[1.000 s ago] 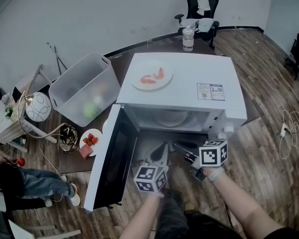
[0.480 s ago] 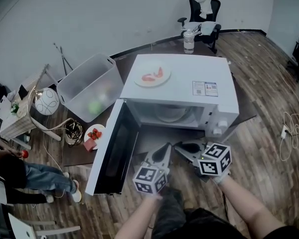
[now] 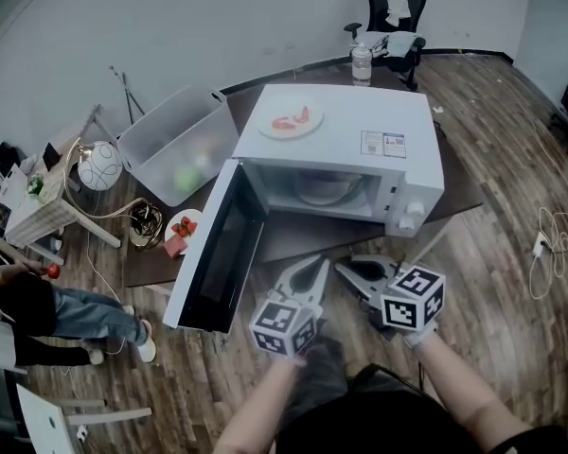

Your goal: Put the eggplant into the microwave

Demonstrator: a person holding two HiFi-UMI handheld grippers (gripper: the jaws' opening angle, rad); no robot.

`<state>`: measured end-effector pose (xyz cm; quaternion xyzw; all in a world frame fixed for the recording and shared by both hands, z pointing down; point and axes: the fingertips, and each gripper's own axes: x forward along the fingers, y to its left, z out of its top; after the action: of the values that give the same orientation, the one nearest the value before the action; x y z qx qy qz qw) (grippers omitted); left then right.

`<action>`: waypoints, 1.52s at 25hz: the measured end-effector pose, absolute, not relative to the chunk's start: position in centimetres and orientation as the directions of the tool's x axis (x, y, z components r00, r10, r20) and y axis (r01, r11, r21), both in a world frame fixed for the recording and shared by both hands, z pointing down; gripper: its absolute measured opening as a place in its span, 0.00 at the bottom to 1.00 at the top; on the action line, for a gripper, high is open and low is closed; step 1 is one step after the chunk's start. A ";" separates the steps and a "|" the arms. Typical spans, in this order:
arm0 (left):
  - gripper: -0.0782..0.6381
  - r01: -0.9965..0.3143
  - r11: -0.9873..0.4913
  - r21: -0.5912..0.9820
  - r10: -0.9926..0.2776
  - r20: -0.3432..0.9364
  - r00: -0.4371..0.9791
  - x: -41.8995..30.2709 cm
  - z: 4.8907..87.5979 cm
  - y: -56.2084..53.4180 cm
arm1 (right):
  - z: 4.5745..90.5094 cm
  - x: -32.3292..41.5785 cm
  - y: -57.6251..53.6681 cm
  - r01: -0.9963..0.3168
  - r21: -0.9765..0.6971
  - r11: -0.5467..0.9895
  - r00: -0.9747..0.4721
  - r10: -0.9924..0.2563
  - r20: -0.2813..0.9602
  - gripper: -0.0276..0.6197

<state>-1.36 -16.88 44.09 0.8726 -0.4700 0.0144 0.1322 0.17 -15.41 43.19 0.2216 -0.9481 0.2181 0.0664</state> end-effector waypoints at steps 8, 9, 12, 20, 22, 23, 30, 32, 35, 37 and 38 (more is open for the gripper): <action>0.11 -0.843 -0.472 0.258 -0.850 0.122 0.513 -2.4 42.8 -14.0 | 42.6 1.7 -12.9 -0.517 -0.297 0.803 -0.855 -0.466 0.230 0.04; 0.11 -0.842 -0.473 0.260 -0.849 0.120 0.514 -2.5 42.7 -13.7 | 42.5 1.8 -12.5 -0.516 -0.286 0.807 -0.855 -0.464 0.231 0.04; 0.11 -0.843 -0.469 0.264 -0.852 0.116 0.511 -2.6 42.4 -12.5 | 42.1 1.7 -11.2 -0.497 -0.273 0.824 -0.865 -0.446 0.231 0.04; 0.11 -0.852 -0.448 0.271 -0.867 0.102 0.488 -3.2 41.8 -9.5 | 41.9 1.2 -8.3 -0.483 -0.224 0.847 -0.870 -0.434 0.234 0.04; 0.11 -0.857 -0.439 0.271 -0.872 0.101 0.479 -3.4 41.8 -8.8 | 42.0 1.1 -7.8 -0.477 -0.220 0.851 -0.873 -0.429 0.234 0.04; 0.11 -0.858 -0.434 0.273 -0.874 0.101 0.475 -3.5 41.8 -8.5 | 42.0 1.0 -7.6 -0.474 -0.223 0.852 -0.874 -0.426 0.232 0.04; 0.11 -0.862 -0.425 0.277 -0.874 0.121 0.470 -3.6 42.7 -6.5 | 43.0 0.7 -5.8 -0.470 -0.241 0.849 -0.876 -0.417 0.241 0.04; 0.11 -0.859 -0.429 0.280 -0.871 0.122 0.475 -3.7 42.9 -6.4 | 43.2 0.6 -5.7 -0.476 -0.242 0.845 -0.873 -0.422 0.245 0.04; 0.11 -0.850 -0.444 0.284 -0.862 0.122 0.492 -3.9 42.9 -6.5 | 43.0 0.6 -5.8 -0.496 -0.244 0.834 -0.864 -0.443 0.241 0.04; 0.11 -0.841 -0.460 0.285 -0.853 0.119 0.508 -3.9 42.8 -6.4 | 42.9 0.7 -5.9 -0.515 -0.253 0.819 -0.854 -0.466 0.231 0.04; 0.11 -0.837 -0.467 0.287 -0.850 0.117 0.514 -3.9 42.7 -6.3 | 42.9 0.7 -5.9 -0.524 -0.260 0.811 -0.850 -0.476 0.228 0.04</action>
<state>-3.95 -6.29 42.71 0.8561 -0.4924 -0.0209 0.1554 0.71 -5.85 42.89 0.2635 -0.9486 0.1580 0.0762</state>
